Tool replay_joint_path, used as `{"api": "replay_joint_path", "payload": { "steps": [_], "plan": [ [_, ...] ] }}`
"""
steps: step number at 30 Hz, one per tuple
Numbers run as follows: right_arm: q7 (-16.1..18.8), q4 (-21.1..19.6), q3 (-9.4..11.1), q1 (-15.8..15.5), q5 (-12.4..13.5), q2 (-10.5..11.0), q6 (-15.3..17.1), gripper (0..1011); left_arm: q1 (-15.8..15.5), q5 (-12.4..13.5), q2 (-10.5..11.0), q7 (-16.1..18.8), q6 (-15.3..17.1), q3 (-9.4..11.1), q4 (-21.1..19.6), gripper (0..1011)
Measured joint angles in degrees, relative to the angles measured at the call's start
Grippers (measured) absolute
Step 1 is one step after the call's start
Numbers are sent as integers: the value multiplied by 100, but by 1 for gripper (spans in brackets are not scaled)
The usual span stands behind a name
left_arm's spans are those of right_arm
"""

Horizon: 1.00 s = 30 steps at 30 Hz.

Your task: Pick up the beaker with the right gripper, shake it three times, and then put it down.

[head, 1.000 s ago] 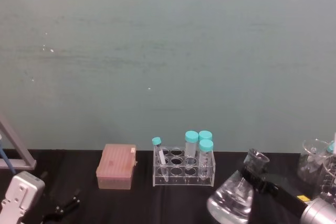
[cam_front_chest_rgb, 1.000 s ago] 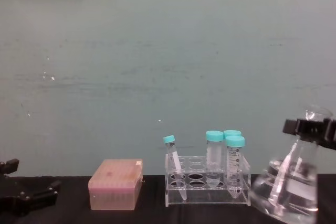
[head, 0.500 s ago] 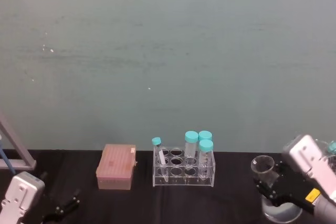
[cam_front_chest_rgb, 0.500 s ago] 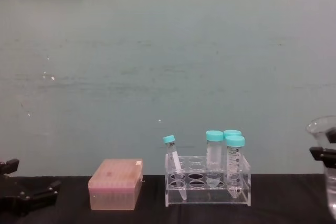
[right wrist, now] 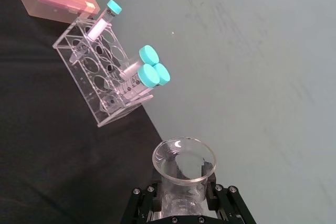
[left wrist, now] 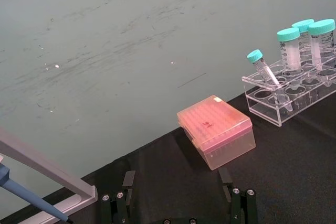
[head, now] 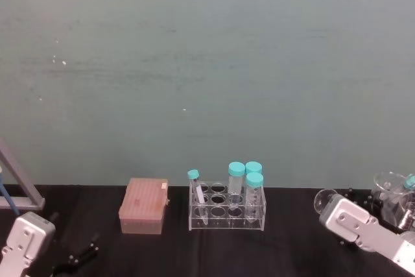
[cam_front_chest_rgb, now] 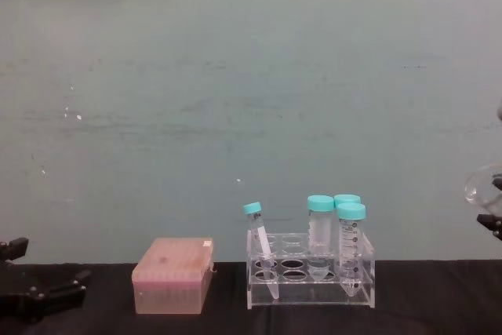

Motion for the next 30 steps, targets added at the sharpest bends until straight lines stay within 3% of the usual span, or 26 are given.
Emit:
{"api": "replay_joint_path", "payload": {
  "steps": [8,13,16,17,20,21,24,25,28,30],
  "plan": [
    [-99,-15,43,-36,-260,-35,-4,453,0,0,0,0,0,0,0,1000],
    [-75,9,134,-86,-229,-95,-53,453,0,0,0,0,0,0,0,1000],
    [66,63,338,-183,196,-231,-189,453,0,0,0,0,0,0,0,1000],
    [185,107,496,-257,564,-343,-302,453,0,0,0,0,0,0,0,1000],
    [397,200,772,-383,1204,-554,-458,453,0,0,0,0,0,0,0,1000],
    [565,263,951,-458,1647,-707,-555,453,0,0,0,0,0,0,0,1000],
    [838,389,1227,-567,2353,-973,-661,453,0,0,0,0,0,0,0,1000],
    [1000,461,1364,-624,2730,-1135,-692,453,0,0,0,0,0,0,0,1000],
    [1214,537,1517,-689,3129,-1342,-690,453,0,0,0,0,0,0,0,1000],
    [1288,567,1568,-713,3238,-1423,-657,453,0,0,0,0,0,0,0,1000]
  ]
}}
